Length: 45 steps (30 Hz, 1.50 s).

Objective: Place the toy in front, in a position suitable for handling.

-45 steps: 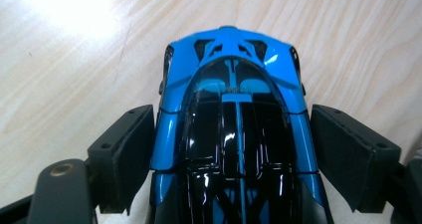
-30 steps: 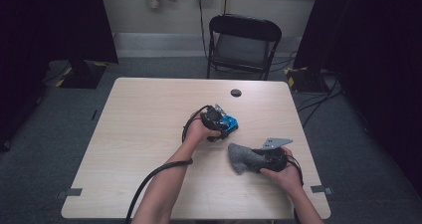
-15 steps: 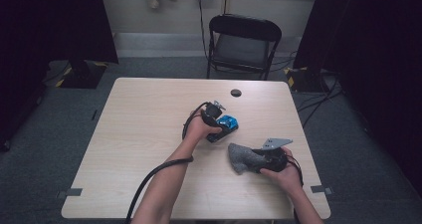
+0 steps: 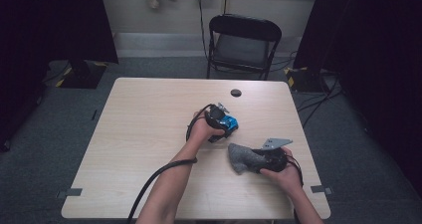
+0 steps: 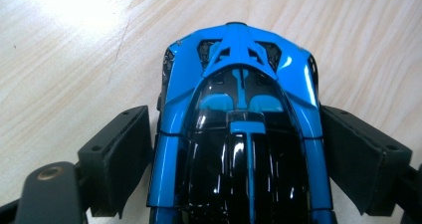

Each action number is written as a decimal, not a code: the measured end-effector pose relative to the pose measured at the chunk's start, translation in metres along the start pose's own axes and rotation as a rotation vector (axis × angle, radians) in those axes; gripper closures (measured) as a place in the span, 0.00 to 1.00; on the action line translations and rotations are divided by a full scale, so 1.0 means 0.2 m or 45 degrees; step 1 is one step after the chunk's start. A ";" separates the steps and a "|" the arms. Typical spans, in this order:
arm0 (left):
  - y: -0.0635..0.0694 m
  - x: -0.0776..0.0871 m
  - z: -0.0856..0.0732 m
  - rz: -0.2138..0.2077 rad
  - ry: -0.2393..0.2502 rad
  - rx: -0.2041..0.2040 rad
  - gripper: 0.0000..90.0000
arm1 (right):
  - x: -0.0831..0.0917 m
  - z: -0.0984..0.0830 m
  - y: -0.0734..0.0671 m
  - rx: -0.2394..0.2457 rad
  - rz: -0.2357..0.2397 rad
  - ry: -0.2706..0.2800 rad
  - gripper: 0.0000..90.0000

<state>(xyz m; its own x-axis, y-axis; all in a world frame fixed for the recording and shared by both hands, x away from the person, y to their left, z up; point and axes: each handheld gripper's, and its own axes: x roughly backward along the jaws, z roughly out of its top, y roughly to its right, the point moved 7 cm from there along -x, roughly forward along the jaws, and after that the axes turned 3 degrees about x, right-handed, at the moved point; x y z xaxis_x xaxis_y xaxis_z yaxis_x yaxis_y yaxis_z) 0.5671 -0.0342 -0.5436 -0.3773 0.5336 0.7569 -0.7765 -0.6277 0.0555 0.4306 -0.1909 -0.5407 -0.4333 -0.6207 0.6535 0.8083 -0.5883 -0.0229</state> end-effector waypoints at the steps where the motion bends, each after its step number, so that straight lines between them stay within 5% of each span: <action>1: 0.00 0.01 0.00 0.002 -0.002 -0.008 0.28 | 0.00 0.00 0.00 -0.003 0.000 0.001 0.45; 9: 0.01 0.04 0.01 0.044 -0.075 -0.017 0.29 | 0.00 0.00 0.00 -0.010 -0.001 0.004 0.45; 22: 0.00 0.14 0.03 0.026 -0.067 0.010 0.30 | 0.00 0.00 0.00 -0.011 0.002 0.006 0.45; 34: -0.01 0.27 0.07 0.006 -0.038 -0.032 0.30 | 0.00 0.00 0.00 -0.018 0.006 0.008 0.45; 45: -0.03 0.44 0.01 0.000 -0.057 -0.041 0.30 | 0.00 0.00 0.00 -0.028 0.007 0.019 0.45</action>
<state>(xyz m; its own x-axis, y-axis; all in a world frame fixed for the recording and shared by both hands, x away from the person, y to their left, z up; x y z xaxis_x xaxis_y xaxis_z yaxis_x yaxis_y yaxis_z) 0.5400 0.0162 -0.4764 -0.3553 0.5072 0.7852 -0.7923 -0.6091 0.0349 0.4311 -0.1918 -0.5414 -0.4349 -0.6317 0.6417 0.8018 -0.5960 -0.0433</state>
